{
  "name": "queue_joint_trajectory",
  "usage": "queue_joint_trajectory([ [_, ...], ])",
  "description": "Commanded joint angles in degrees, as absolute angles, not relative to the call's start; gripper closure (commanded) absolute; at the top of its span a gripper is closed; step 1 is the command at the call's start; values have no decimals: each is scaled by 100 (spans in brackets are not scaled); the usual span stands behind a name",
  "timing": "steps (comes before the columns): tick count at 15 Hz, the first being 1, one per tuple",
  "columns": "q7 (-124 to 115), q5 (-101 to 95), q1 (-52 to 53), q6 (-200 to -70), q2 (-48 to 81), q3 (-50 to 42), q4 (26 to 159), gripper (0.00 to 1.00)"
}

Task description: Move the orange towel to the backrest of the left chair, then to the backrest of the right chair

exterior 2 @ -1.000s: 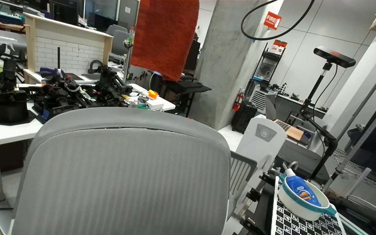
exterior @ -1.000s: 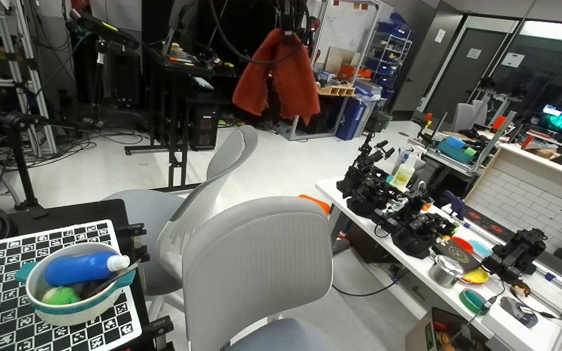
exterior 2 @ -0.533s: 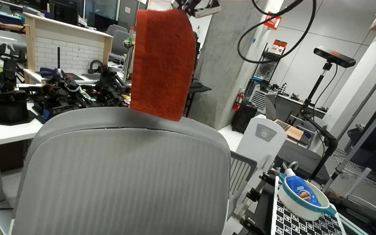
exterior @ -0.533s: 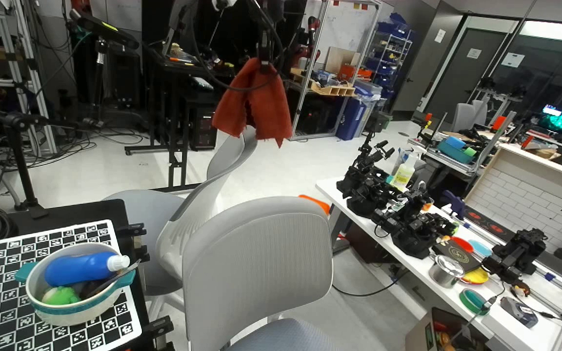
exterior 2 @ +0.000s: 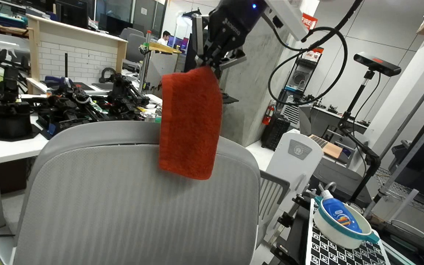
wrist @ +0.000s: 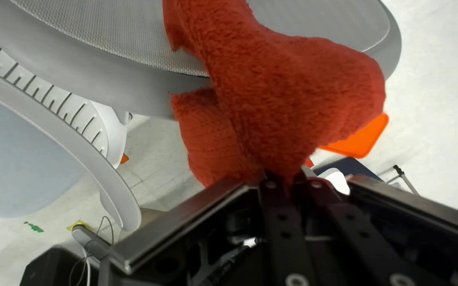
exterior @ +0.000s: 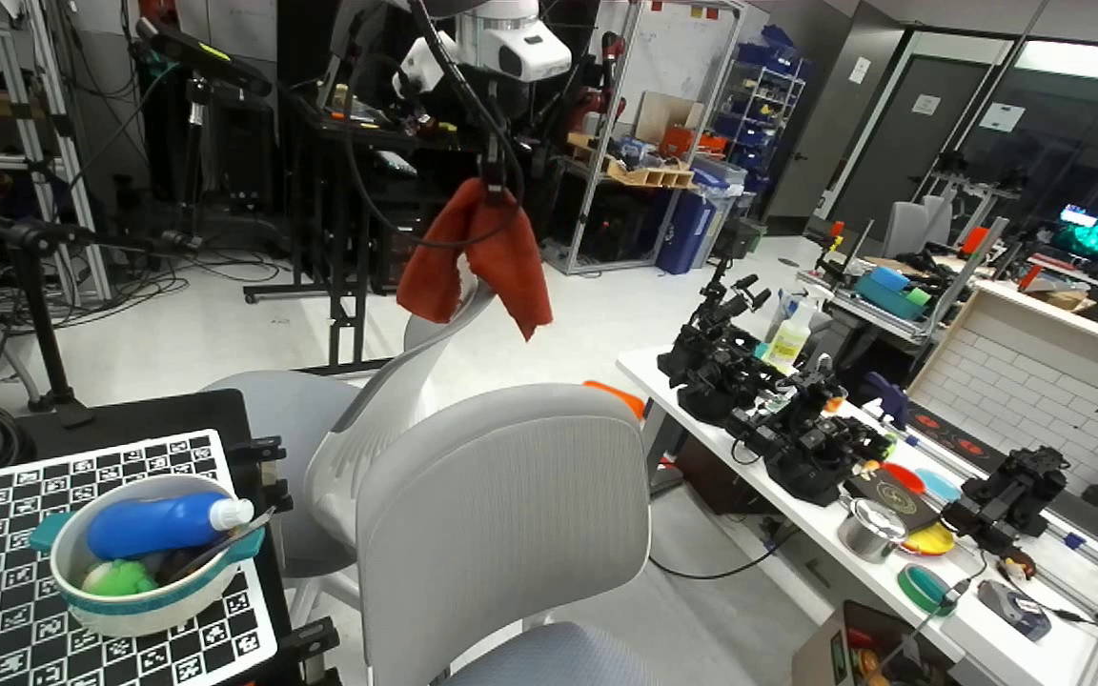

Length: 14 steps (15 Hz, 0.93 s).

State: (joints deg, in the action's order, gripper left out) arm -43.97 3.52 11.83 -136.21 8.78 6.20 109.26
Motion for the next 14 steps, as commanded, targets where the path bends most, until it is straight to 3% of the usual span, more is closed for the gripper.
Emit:
queue_joint_trajectory([
  [1, -4452, -135, 1288, -14267, 628, 641, 11497, 98],
  [9, -4177, -1585, 1341, -15815, 413, 572, 12625, 98],
  [14, -4018, -2020, 1194, -16379, 615, 381, 12481, 98],
])
